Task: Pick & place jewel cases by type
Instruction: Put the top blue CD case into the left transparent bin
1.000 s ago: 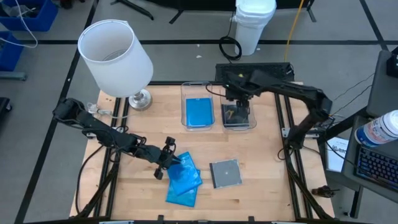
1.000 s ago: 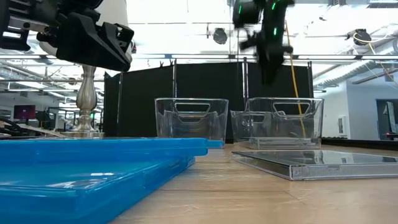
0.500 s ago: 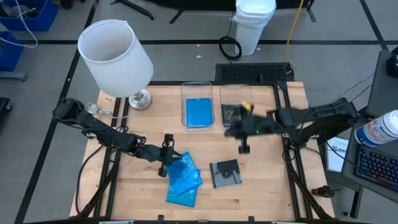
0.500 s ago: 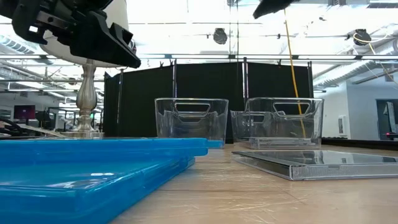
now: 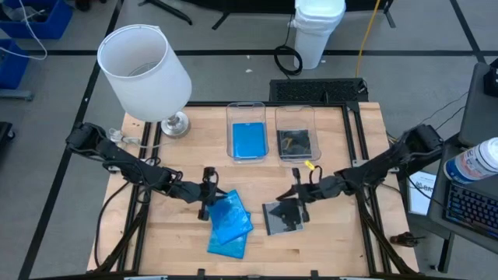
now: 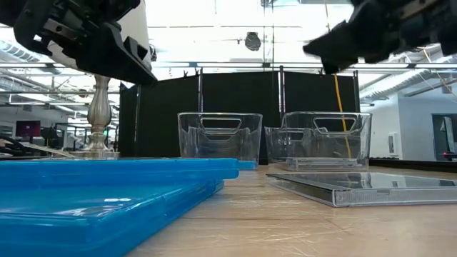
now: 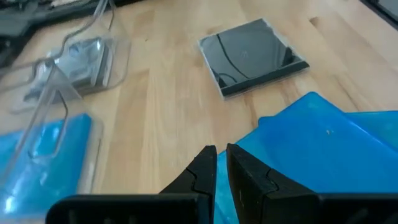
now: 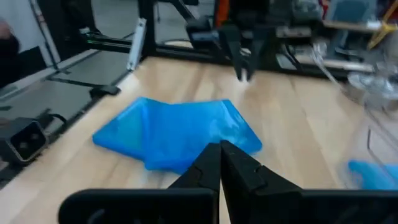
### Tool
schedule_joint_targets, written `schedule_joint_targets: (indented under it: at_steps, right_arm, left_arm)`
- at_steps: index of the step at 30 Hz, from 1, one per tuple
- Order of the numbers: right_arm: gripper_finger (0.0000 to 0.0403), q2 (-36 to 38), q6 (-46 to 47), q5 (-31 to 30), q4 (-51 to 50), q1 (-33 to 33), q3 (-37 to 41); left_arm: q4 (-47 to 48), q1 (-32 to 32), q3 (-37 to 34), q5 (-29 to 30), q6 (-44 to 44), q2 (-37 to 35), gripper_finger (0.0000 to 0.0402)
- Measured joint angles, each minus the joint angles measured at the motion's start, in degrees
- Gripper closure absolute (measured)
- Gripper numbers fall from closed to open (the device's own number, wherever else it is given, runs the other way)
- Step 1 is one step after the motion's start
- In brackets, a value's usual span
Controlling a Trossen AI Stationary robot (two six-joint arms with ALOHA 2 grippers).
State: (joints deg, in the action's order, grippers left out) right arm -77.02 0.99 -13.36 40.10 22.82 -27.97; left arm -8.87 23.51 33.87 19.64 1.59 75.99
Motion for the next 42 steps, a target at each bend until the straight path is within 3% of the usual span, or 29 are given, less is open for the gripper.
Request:
schedule_joint_targets:
  at_steps: [7,13,22,26,32,37,42]
  right_arm:
    - [0.0402,-1.74,1.47,0.02,-0.43,-0.07,0.52]
    - [0.0402,-2.50,2.31,0.16,-0.24,-0.08,0.55]
    - [0.0402,-9.09,-0.48,0.63,11.04,-0.10,0.49]
    - [0.0402,-11.07,1.49,1.48,14.36,-0.10,-1.89]
    - [0.0403,-11.12,-2.04,1.49,0.30,1.54,-9.20]
    - [0.0403,-14.26,3.21,-0.23,-0.66,2.02,-12.11]
    - [0.0390,-20.55,5.09,1.84,-3.90,1.09,-17.28]
  left_arm:
    - [2.37,3.33,-1.18,1.68,3.46,1.72,0.0355]
    - [4.27,12.29,-1.18,1.66,8.21,1.77,0.0355]
    - [10.89,24.84,-1.16,15.56,22.14,1.75,0.0355]
    - [13.38,25.64,-1.16,16.46,25.82,1.75,0.0355]
    - [15.91,25.53,-1.16,16.45,28.42,1.81,0.0355]
    - [16.90,25.55,-1.16,15.59,30.52,3.23,0.0355]
    - [16.54,24.77,-1.11,12.18,31.43,5.28,0.0355]
